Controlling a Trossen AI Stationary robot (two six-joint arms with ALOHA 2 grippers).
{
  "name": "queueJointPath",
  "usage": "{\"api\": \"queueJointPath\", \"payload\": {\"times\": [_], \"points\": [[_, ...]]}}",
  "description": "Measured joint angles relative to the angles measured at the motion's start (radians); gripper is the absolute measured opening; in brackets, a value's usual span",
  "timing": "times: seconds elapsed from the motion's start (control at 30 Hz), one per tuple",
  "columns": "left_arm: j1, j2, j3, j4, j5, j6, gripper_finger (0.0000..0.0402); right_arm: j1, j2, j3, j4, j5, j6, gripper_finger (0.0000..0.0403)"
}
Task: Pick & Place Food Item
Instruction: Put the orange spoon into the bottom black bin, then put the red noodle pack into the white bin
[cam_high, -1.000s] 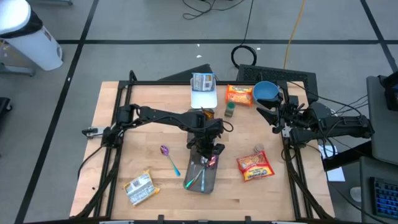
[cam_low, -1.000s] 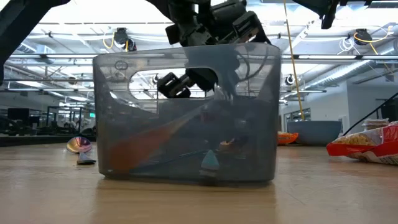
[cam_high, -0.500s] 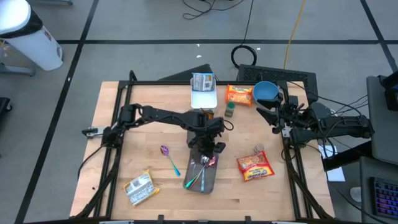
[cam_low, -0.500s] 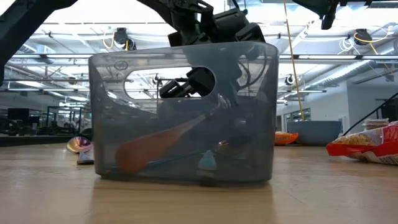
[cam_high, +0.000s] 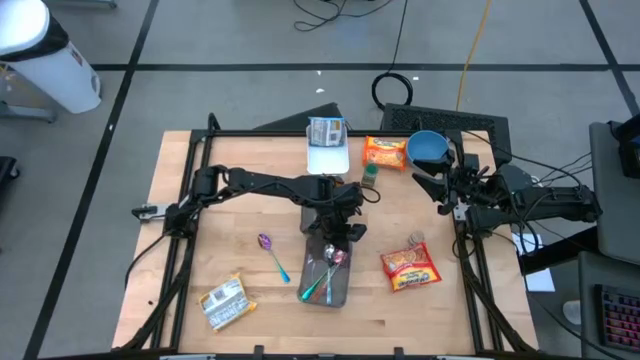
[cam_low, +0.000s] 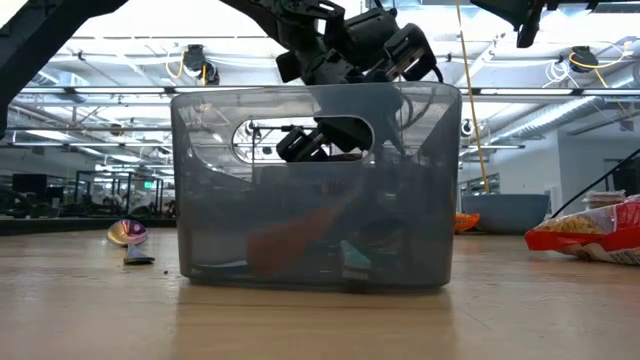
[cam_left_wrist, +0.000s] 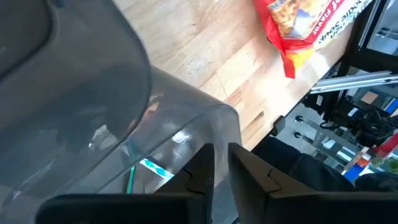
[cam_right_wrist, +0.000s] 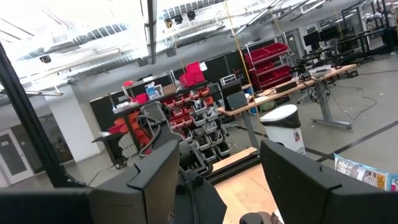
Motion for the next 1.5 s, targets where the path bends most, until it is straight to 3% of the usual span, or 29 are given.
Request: {"api": "queueJointPath", "payload": {"times": [0.33, 0.47, 0.6, 0.73, 0.9, 1.13, 1.5], "points": [[0.000, 0.000, 0.001, -0.031, 0.062, -0.010, 0.0131, 0.000, 0.000, 0.000, -0.002, -0.003, 0.000, 0.0218], [0.000, -0.018, 0.001, -0.039, 0.126, -0.019, 0.0137, 0.000, 0.000, 0.000, -0.008, -0.003, 0.000, 0.0218], [0.000, -0.084, 0.001, -0.063, 0.113, -0.014, 0.0133, 0.000, 0.000, 0.000, -0.016, -0.003, 0.003, 0.0215], [0.003, -0.185, 0.001, -0.070, -0.015, 0.002, 0.0127, 0.000, 0.000, 0.000, -0.029, -0.004, 0.019, 0.0217], [0.018, -0.346, 0.002, -0.140, -0.269, 0.052, 0.0122, 0.000, 0.000, 0.000, -0.035, -0.002, 0.018, 0.0218], [0.028, -0.563, 0.002, -0.391, -0.632, 0.107, 0.0122, 0.000, 0.003, 0.000, -0.067, -0.003, 0.016, 0.0217], [0.026, -0.734, 0.002, -0.823, -0.902, -0.003, 0.0122, 0.000, 0.002, 0.000, -0.147, -0.004, 0.087, 0.0216]]}}
